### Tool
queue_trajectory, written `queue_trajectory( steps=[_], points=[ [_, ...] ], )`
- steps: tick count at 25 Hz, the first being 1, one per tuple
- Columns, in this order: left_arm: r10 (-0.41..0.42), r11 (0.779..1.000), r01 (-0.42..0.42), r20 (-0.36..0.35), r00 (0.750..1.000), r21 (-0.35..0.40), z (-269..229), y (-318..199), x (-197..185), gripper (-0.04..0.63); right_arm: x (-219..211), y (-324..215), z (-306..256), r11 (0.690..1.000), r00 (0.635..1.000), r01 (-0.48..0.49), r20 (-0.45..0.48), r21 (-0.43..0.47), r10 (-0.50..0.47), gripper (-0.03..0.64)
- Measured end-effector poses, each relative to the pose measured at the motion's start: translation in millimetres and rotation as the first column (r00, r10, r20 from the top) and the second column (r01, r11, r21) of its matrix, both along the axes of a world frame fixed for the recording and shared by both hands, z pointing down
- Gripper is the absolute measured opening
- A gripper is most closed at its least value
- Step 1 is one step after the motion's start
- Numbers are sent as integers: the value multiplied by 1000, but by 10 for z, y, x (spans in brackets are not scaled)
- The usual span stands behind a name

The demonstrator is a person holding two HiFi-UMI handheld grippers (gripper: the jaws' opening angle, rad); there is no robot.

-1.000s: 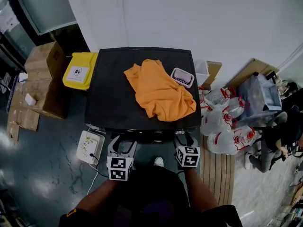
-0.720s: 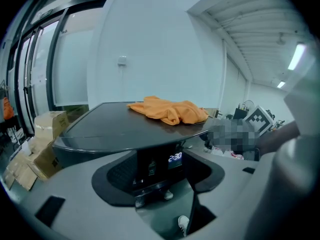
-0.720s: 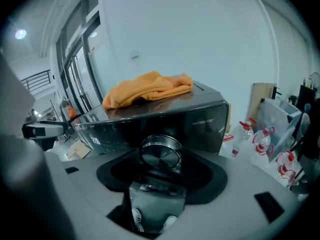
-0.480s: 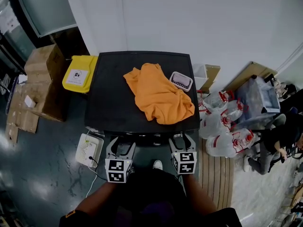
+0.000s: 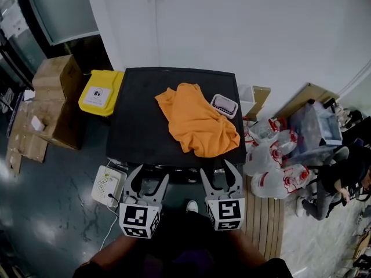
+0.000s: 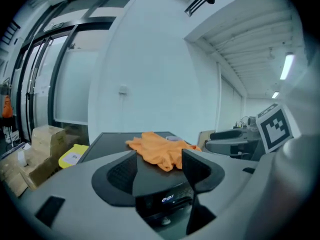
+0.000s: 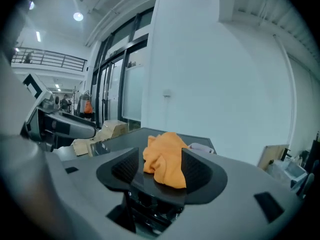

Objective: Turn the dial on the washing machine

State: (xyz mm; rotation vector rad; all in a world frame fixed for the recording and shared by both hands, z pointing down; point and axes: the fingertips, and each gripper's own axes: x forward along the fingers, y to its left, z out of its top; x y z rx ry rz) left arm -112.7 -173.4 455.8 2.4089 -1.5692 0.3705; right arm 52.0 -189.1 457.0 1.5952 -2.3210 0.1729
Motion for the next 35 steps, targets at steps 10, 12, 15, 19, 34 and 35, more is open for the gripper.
queue_trajectory(
  steps=[10,12,15,19,34,35],
  points=[
    [46,998,-45,-9,999,44,-536,199,170,267,-269,190,-653,996,998,64,25,66,-66,270],
    [44,997,-44,-2,999,58,-578,227,155,193,-341,245,-687,994,996,92,9,58,-93,254],
    [32,996,-32,4,999,78,-620,248,124,90,-410,321,-696,991,992,125,-8,40,-125,218],
    [22,997,-23,14,1000,74,-624,279,118,15,-443,380,-744,989,990,139,-4,51,-139,89],
    [31,998,-33,33,999,52,-556,289,210,11,-466,409,-647,986,985,166,41,17,-167,15],
    [32,998,-33,32,999,51,-553,284,213,11,-458,402,-640,986,985,164,43,15,-165,15]
  ],
)
